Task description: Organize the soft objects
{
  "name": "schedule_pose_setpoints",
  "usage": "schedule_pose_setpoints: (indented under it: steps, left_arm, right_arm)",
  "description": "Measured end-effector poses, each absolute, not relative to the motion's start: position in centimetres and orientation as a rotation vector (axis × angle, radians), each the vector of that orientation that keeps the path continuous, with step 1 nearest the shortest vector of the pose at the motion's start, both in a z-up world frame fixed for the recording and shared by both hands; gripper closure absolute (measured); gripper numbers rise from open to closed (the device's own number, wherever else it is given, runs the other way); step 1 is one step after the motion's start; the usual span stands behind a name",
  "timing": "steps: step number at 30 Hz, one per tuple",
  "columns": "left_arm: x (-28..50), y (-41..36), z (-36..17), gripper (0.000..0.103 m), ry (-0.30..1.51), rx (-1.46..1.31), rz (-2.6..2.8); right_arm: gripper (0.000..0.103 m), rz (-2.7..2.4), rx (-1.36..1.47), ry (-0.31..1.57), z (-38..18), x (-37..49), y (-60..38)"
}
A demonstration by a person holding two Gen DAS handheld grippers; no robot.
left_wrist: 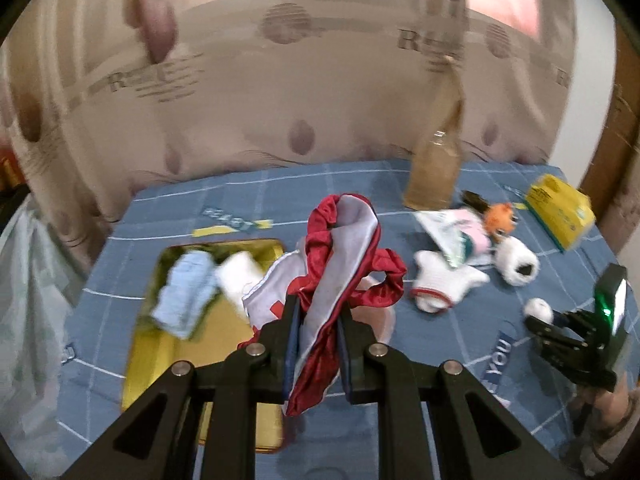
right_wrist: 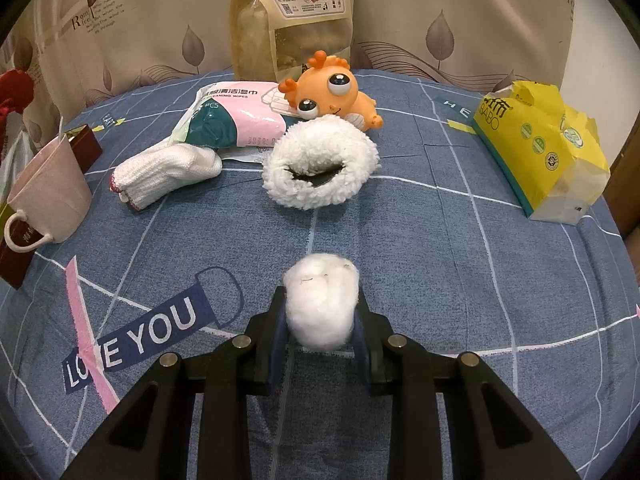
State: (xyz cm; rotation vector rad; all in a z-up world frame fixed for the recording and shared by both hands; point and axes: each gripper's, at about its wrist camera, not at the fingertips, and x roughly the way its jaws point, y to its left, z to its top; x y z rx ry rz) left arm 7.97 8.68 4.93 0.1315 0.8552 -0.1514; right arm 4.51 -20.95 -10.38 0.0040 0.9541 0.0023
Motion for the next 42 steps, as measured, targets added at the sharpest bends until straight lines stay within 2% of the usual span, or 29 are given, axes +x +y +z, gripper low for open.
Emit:
schedule_pose_setpoints:
  steps: [7,24,42]
  left_arm:
    - [8.8,12.7,4.5,0.086,0.868,0.147,-0.046]
    - [10.9,20.0,-1.3,0.086,0.994,0.109,0.142]
    - [11.4,21.0,-6.2,0.086,1.090,0.099,0.149]
  right_arm:
    - [0.076,0.002,0.000,0.954,-10.4,4.5,-20.9]
    - [0.076,0.001,-0.001,0.954,-10.4,4.5,-20.9]
    - [0.075,0.000,-0.003,0.954,-10.4,4.6,-20.8]
